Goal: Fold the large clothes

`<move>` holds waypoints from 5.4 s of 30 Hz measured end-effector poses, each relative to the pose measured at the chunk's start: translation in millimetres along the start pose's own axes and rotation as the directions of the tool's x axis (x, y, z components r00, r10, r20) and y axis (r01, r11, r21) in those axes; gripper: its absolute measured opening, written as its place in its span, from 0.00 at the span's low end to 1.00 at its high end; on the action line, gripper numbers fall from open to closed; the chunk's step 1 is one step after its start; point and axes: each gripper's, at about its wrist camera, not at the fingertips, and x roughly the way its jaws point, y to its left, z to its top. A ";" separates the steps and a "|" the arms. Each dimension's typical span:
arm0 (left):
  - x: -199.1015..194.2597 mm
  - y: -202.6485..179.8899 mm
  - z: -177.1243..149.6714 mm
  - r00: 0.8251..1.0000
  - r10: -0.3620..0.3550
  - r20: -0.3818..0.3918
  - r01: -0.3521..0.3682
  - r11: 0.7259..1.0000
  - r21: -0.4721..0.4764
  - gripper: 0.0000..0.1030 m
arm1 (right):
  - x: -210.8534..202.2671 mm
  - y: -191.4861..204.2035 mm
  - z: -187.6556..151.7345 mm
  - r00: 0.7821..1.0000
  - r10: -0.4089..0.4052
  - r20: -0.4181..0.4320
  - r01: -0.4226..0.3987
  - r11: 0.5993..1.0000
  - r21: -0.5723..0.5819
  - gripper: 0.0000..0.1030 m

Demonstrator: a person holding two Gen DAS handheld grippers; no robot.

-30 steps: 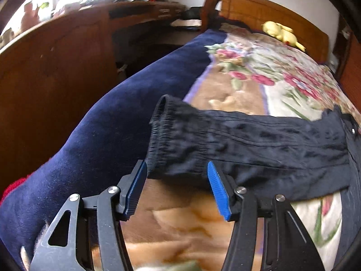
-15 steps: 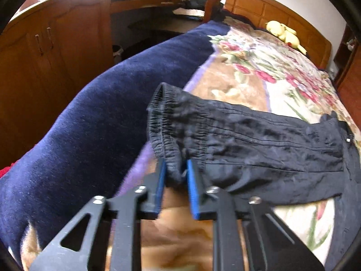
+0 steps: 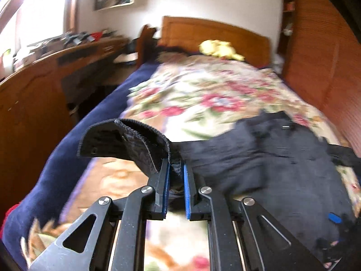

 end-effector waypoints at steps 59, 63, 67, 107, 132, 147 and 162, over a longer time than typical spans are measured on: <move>-144.2 33.5 -137.1 0.982 0.068 0.177 -0.068 0.998 -0.008 0.81 | 122.0 193.2 92.9 0.909 0.257 -0.327 -0.348 0.901 -0.259 0.83; -140.8 32.9 -137.9 0.984 0.071 0.166 -0.071 0.997 -0.005 0.81 | 149.6 193.4 95.2 0.907 0.210 -0.364 -0.322 0.904 -0.282 0.73; -137.7 30.4 -137.9 0.986 0.060 0.156 -0.060 0.998 -0.004 0.81 | 144.8 183.6 102.7 0.927 0.200 -0.318 -0.300 0.904 -0.304 0.26; -78.9 -169.6 -99.0 0.978 -0.191 0.079 0.166 0.955 0.246 0.81 | -114.4 -84.3 12.4 0.995 -0.082 0.064 0.071 0.985 0.156 0.06; -77.6 -179.5 -102.1 0.975 -0.216 0.061 0.195 0.950 0.244 0.81 | -139.7 -30.6 -3.8 0.993 -0.120 -0.005 0.121 0.992 0.040 0.46; -77.5 -179.3 -102.1 0.975 -0.216 0.061 0.195 0.950 0.244 0.81 | -84.7 -15.3 17.8 0.997 -0.043 -0.071 0.043 0.999 0.001 0.48; -77.6 -180.6 -102.2 0.975 -0.216 0.061 0.195 0.949 0.250 0.81 | -18.4 -32.6 15.8 0.958 -0.197 -0.206 0.169 0.975 -0.146 0.50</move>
